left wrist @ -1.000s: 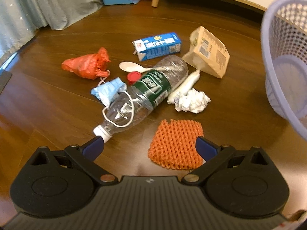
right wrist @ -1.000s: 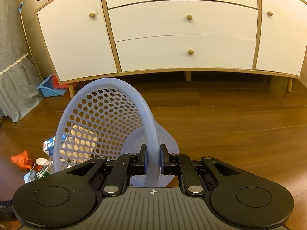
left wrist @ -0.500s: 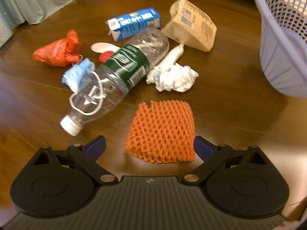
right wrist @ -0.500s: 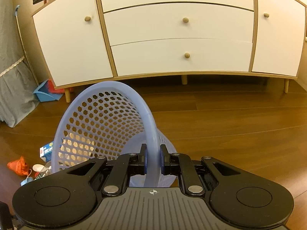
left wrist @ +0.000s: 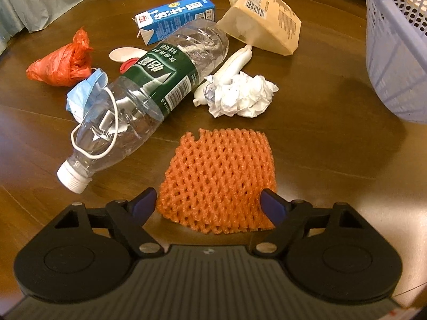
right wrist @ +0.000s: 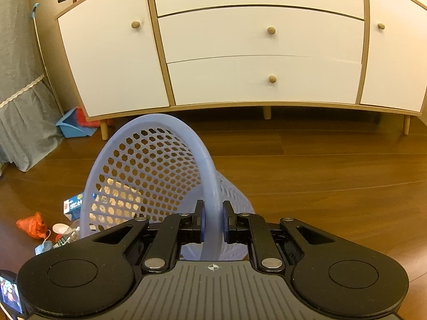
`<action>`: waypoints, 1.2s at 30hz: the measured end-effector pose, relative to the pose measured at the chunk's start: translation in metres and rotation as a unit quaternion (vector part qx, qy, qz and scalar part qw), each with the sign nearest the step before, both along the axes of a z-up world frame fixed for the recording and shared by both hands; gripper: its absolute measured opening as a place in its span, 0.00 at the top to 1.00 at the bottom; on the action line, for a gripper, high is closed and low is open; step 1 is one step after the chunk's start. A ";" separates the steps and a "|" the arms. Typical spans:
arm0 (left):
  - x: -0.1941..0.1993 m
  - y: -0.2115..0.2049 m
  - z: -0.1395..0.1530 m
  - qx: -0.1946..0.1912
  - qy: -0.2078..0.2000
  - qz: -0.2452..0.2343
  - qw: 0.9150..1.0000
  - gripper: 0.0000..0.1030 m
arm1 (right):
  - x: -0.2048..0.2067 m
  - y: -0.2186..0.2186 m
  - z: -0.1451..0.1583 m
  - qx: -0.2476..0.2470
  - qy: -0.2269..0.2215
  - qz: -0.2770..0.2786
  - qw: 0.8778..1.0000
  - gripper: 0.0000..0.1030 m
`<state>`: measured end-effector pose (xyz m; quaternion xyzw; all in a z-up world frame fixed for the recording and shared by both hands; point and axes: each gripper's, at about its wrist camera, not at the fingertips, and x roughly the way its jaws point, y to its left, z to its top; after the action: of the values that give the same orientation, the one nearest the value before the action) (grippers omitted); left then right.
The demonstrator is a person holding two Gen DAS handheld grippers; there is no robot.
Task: Collect trash
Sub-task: 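Lower the left gripper onto the orange mesh net and close it, then carry the orange net with the left gripper into the held wastebasket and release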
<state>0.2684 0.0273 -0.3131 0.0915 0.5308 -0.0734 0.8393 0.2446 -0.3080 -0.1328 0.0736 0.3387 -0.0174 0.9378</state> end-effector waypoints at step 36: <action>-0.023 -0.013 0.129 -0.049 -0.133 -0.049 0.989 0.85 | 0.004 0.002 0.000 -0.003 0.005 0.013 1.000 0.91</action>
<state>0.2453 0.0140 -0.1844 0.0851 0.4051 -0.1280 0.9012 0.2490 -0.3059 -0.1329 0.0664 0.3440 -0.0061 0.9366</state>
